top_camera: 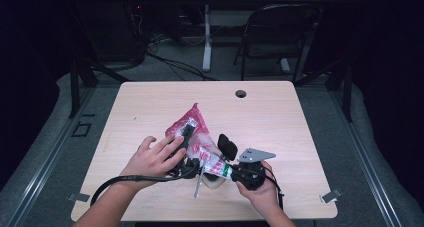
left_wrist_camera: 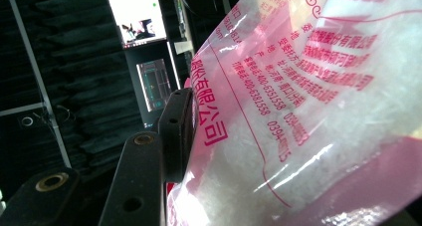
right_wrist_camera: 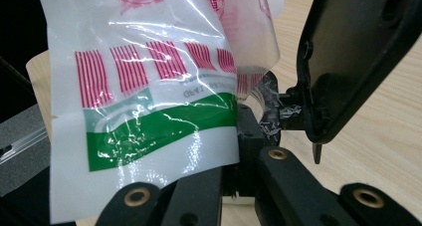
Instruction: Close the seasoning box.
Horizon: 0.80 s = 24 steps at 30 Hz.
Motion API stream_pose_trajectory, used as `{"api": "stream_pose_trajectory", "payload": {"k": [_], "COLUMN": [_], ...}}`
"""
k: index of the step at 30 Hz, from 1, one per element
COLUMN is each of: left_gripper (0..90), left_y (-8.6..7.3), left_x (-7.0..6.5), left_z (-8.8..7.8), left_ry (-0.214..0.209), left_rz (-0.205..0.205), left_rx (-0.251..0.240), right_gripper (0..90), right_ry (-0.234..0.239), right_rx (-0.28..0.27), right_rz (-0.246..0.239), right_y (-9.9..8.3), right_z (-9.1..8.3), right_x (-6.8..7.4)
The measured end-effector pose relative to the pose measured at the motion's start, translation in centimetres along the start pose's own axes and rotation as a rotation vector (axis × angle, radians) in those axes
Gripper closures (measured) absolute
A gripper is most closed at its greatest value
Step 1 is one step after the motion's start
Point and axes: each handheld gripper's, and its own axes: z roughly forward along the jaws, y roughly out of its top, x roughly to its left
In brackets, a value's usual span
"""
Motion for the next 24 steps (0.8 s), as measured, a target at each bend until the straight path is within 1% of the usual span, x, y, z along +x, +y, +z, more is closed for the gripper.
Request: {"api": "stream_pose_trajectory", "payload": {"k": [2,3,4,5,8,11,13,16,17,18,19,20,21,22,23,24], "left_gripper": [59.1,59.2,59.2,59.2,59.2,59.2,59.2,59.4,59.7,59.9,60.2,60.6,60.9,61.4,61.6,62.0], "left_y": [-0.01,-0.02,-0.01,0.02,0.03,0.04,0.0,-0.06,-0.1,-0.16,-0.2,-0.27,-0.33,-0.4,-0.49,-0.53], "left_x": [-0.05,-0.13,-0.14,-0.07,-0.11,-0.13,-0.22,-0.3,-0.33,-0.42,-0.4,-0.48,-0.5,-0.58,-0.76,-0.76], "left_z": [0.04,0.08,0.11,0.13,0.21,0.17,0.14,0.1,0.09,0.08,0.04,0.02,0.0,0.0,0.02,0.02], "left_ry": [0.0,-0.016,-0.016,-0.006,-0.016,-0.013,-0.016,-0.015,-0.023,-0.028,-0.025,-0.036,-0.031,-0.037,-0.053,-0.045], "left_rz": [-0.001,-0.009,-0.009,0.001,-0.004,-0.002,-0.013,-0.014,-0.017,-0.029,-0.028,-0.038,-0.041,-0.05,-0.066,-0.057], "left_rx": [0.001,0.004,0.004,0.001,0.002,0.001,0.002,0.001,0.004,0.004,0.003,0.006,0.004,0.005,0.009,0.008], "right_gripper": [90.0,90.0,90.0,90.0,90.0,90.0,90.0,90.0,90.0,90.0,90.0,90.0,90.0,90.0,90.0,90.0], "right_ry": [0.001,0.002,0.002,0.002,0.001,0.002,0.002,0.003,0.0,0.001,0.001,0.004,0.004,0.005,0.006,0.006], "right_rx": [-0.001,0.001,0.003,0.002,0.005,0.008,0.01,0.009,0.01,0.01,0.008,0.007,0.007,0.007,0.006,0.006], "right_rz": [0.002,0.001,-0.001,0.0,-0.001,-0.002,-0.003,-0.002,-0.004,-0.004,-0.004,-0.004,-0.003,-0.004,-0.004,-0.004], "right_y": [0.0,0.0,0.0,-0.01,-0.01,-0.02,-0.03,-0.03,-0.03,-0.03,-0.03,-0.02,-0.01,-0.01,0.0,0.01], "right_z": [0.06,0.08,0.07,0.09,0.06,0.07,0.05,0.05,0.05,0.05,0.06,0.07,0.07,0.07,0.06,0.05], "right_x": [0.01,-0.01,-0.02,-0.03,-0.11,-0.09,-0.08,-0.05,-0.01,0.01,0.05,0.07,0.09,0.11,0.12,0.13]}}
